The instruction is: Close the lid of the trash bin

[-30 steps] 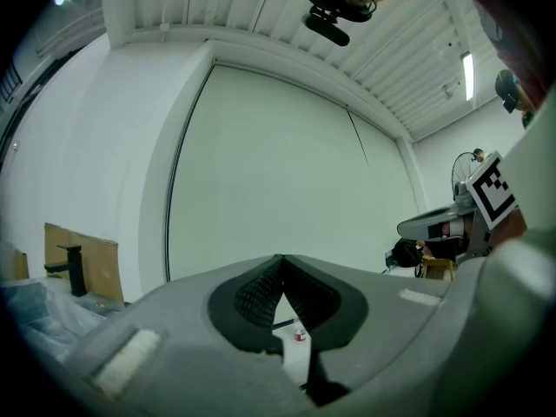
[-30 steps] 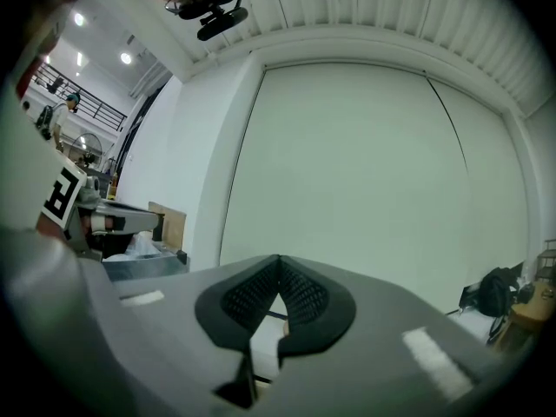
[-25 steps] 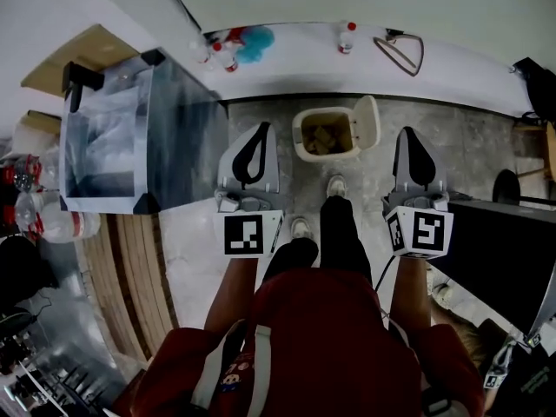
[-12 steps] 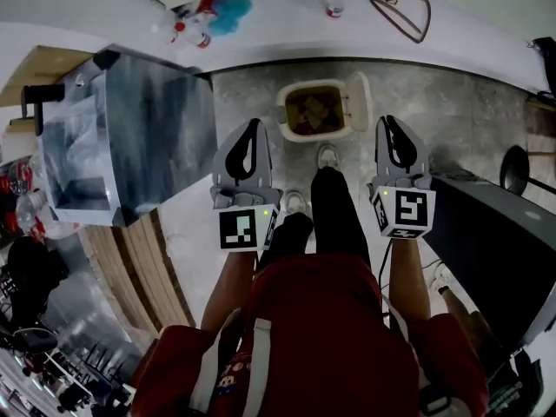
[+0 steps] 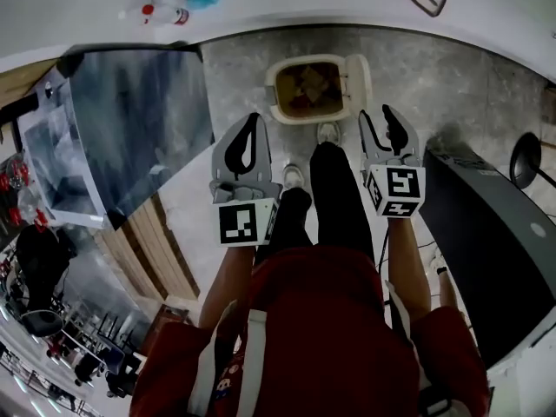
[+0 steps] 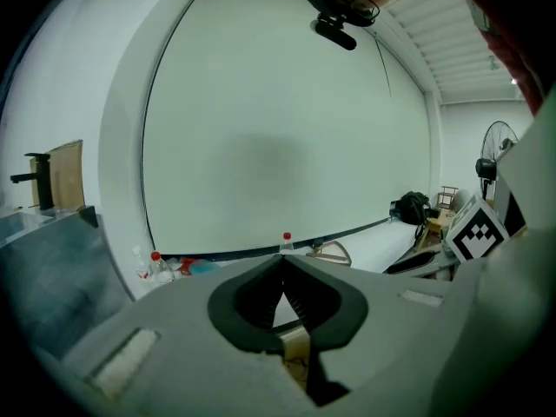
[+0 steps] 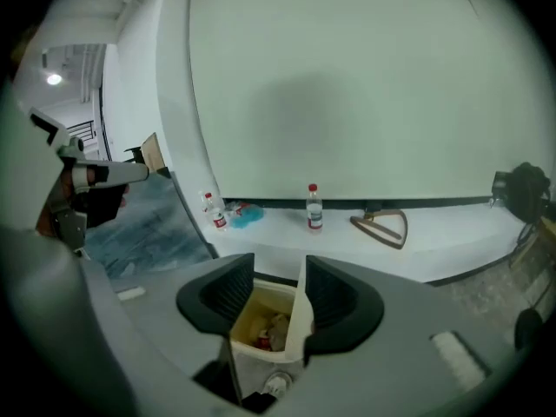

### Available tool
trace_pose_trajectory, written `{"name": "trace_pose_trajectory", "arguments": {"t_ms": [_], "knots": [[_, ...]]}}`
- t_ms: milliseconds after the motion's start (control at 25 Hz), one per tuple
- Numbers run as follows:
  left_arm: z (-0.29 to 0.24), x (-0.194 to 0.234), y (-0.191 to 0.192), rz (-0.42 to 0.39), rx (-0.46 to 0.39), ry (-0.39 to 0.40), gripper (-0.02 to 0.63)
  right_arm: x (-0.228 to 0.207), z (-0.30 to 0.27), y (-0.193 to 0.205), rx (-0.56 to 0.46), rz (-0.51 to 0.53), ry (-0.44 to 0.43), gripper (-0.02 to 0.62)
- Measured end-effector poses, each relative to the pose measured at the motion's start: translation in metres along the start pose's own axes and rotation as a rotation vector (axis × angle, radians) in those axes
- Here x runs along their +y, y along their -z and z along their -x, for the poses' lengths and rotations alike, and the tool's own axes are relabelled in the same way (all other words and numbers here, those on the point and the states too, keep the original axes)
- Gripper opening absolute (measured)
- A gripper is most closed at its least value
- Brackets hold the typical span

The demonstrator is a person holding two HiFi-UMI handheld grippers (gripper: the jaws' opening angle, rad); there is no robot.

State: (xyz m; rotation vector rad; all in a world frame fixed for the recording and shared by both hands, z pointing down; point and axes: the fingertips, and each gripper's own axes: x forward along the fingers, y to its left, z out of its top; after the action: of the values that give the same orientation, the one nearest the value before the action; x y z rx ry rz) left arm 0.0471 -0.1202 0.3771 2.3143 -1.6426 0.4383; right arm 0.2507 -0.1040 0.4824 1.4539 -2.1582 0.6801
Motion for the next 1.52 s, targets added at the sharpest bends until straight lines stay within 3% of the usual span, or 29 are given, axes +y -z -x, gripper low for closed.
{"name": "trace_pose_trajectory", "arguments": {"t_ms": [360, 720, 1080, 1520], "knots": [[-0.031, -0.013, 0.041, 0.001, 0.101, -0.016, 0.005, -0.017, -0.047, 0.070, 0.170, -0.041, -0.084, 0.218], [-0.025, -0.002, 0.072, 0.035, 0.168, -0.070, 0.005, 0.000, -0.056, 0.076, 0.194, -0.031, -0.145, 0.219], [-0.016, 0.037, 0.102, 0.084, 0.175, -0.090, 0.005, 0.073, -0.078, 0.084, 0.243, 0.079, -0.251, 0.222], [-0.018, 0.100, 0.170, 0.182, 0.237, -0.064, 0.005, 0.135, -0.124, 0.113, 0.306, 0.129, -0.242, 0.218]]}}
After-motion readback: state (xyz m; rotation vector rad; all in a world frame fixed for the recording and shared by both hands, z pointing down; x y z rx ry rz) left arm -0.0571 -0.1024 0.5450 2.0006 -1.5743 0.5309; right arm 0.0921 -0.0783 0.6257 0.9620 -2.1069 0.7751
